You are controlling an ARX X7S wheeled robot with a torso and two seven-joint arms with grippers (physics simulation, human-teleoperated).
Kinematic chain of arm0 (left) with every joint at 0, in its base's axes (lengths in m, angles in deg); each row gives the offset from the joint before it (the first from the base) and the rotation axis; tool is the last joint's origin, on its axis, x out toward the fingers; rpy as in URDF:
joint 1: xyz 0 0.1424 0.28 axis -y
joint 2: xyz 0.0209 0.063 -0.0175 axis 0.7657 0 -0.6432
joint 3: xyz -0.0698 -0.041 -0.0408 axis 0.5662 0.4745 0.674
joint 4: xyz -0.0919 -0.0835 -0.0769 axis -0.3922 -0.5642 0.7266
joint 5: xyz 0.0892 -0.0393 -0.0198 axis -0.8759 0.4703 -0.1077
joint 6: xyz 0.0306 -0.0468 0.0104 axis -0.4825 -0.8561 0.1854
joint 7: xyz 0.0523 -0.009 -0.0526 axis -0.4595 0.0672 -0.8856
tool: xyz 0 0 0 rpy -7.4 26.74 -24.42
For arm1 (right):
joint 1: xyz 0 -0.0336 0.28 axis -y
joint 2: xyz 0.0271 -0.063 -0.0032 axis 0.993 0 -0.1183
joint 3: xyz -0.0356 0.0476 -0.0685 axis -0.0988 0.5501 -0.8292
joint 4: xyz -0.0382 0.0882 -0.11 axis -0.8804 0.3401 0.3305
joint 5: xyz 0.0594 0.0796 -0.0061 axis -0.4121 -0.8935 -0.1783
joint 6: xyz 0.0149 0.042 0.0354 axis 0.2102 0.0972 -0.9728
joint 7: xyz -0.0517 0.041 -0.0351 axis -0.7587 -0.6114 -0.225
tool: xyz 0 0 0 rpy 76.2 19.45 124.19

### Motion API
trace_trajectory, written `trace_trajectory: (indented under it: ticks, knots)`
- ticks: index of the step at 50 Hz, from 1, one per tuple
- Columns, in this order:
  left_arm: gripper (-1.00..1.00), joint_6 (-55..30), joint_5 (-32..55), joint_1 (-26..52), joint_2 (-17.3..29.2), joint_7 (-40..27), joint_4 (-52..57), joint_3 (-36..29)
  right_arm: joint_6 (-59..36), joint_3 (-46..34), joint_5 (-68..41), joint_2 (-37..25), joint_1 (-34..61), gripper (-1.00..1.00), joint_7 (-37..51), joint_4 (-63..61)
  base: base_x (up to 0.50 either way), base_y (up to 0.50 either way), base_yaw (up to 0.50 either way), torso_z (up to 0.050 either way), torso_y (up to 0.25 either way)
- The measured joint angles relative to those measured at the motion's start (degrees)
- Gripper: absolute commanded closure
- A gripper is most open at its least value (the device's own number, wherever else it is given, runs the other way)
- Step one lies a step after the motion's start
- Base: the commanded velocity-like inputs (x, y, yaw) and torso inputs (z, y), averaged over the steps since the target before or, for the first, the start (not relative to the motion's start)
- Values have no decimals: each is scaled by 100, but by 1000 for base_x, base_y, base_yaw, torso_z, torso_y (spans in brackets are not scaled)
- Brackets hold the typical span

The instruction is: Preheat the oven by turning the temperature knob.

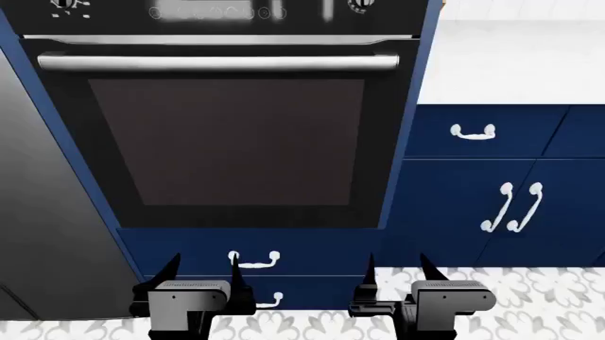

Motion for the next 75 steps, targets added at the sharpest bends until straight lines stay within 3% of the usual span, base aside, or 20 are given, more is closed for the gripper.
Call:
trace_trajectory:
  ticks: [19,45,75]
  knots:
    - [-100,36,169,-68,242,-182,186,-309,309,-397,716,-247,-5,-100,816,68,0,0,0,0,0]
    - [-100,-592,290,573,659,-518,3098,-313,-1031,-530,1467,-479,445,-100,1017,-3220,0,0,0,0,0]
    - [-100,-988,601,1458,876,-808,4044,-148,-1943,-470,1501,-686,1313,-100,970,-4553,0,0,0,0,0]
